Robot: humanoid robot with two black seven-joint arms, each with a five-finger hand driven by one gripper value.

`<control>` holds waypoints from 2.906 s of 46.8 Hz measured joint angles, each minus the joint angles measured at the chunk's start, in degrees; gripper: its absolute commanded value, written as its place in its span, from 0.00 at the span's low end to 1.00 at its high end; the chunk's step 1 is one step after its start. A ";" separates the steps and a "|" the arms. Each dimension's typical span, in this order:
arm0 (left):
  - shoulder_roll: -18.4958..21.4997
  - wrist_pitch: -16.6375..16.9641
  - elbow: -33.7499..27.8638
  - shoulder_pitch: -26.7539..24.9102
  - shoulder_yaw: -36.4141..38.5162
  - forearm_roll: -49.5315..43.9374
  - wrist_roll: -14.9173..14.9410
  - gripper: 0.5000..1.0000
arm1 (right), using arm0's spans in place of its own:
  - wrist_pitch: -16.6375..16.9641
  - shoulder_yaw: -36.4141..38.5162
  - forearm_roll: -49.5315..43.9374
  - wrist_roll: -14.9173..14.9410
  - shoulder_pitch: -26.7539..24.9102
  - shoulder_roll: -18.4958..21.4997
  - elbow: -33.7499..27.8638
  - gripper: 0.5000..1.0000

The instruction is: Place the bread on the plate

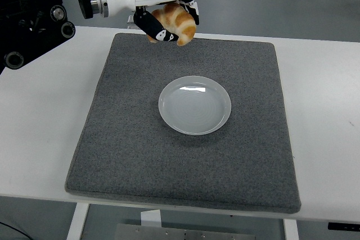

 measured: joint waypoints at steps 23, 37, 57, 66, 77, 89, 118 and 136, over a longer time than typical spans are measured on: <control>-8.52 4.10 6.69 7.10 2.11 9.67 0.22 0.00 | -0.01 0.00 0.00 0.00 -0.01 0.00 0.00 0.90; -16.24 7.09 14.48 11.19 2.11 15.98 0.23 0.00 | 0.00 0.00 0.00 0.00 0.00 0.00 0.00 0.90; -18.42 11.59 16.39 11.91 7.13 15.66 0.40 0.00 | 0.00 0.00 0.00 0.00 0.00 0.00 0.00 0.91; -18.39 11.79 15.92 11.99 7.23 14.98 0.42 0.56 | 0.00 0.00 0.00 0.01 -0.01 0.00 0.00 0.90; -17.73 11.12 15.31 12.08 7.23 14.85 0.17 0.98 | 0.00 0.00 0.00 0.00 -0.01 0.00 0.00 0.90; -14.36 6.87 9.73 11.73 6.43 13.53 -0.41 0.99 | 0.00 0.00 0.00 0.00 0.00 0.00 0.00 0.90; -3.16 -7.44 6.34 8.33 -6.73 -24.95 -0.95 1.00 | -0.01 0.00 0.00 0.00 0.00 0.00 0.00 0.90; 5.78 -8.00 6.83 9.24 -8.33 -38.95 -0.89 1.00 | -0.01 0.00 0.00 0.00 -0.02 0.00 0.00 0.90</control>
